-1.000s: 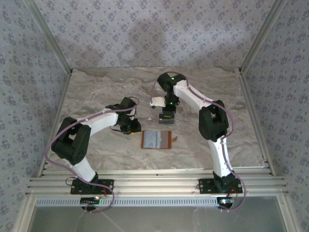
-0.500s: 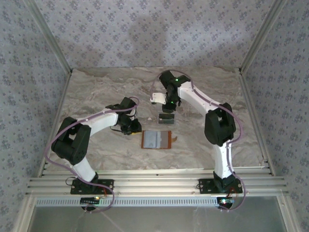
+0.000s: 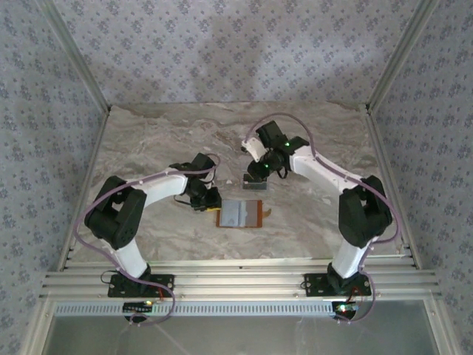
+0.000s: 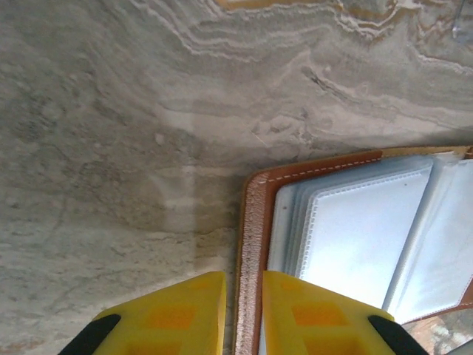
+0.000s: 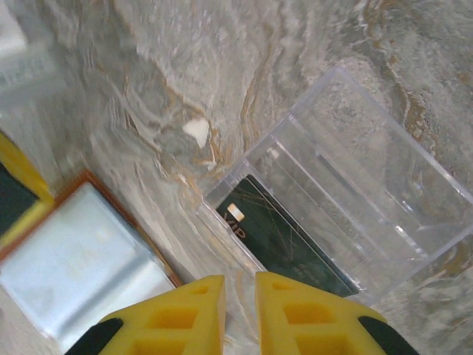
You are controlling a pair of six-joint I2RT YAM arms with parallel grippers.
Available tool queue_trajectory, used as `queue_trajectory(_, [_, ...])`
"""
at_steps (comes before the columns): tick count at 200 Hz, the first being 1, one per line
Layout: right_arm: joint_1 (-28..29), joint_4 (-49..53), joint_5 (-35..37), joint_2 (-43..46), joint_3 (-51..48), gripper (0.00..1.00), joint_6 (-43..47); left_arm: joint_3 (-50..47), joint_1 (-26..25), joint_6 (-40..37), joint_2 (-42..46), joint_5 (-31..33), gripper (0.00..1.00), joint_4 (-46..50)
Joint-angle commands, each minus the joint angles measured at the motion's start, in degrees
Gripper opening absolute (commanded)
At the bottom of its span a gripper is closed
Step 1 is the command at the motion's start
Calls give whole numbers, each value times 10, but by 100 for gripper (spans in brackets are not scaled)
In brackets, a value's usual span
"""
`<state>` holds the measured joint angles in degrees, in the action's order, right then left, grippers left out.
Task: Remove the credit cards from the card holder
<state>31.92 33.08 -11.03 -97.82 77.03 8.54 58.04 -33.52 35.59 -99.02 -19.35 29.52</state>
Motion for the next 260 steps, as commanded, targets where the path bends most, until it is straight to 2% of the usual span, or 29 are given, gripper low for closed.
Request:
queue_trajectory(1, [1,-84,-20,43,-39,18,-141,-9,-5,9,-5,-17,21,-10])
queue_trajectory(79, [9,-94,-55,65,-73,15,-309,-40,-18,25,12,-29,21,-30])
queue_trajectory(105, [24,-64,-68,49,-66,14,-349,-52,-18,31,23,-26,21,-33])
queue_trajectory(146, [84,-21,-44,8,-49,17,-373,-63,5,32,46,-11,21,-36])
queue_trajectory(213, [173,71,20,-108,47,21,-386,-80,69,9,80,-22,21,-30])
queue_trajectory(260, [185,38,-54,-151,62,22,-384,-89,88,5,90,-30,21,-31])
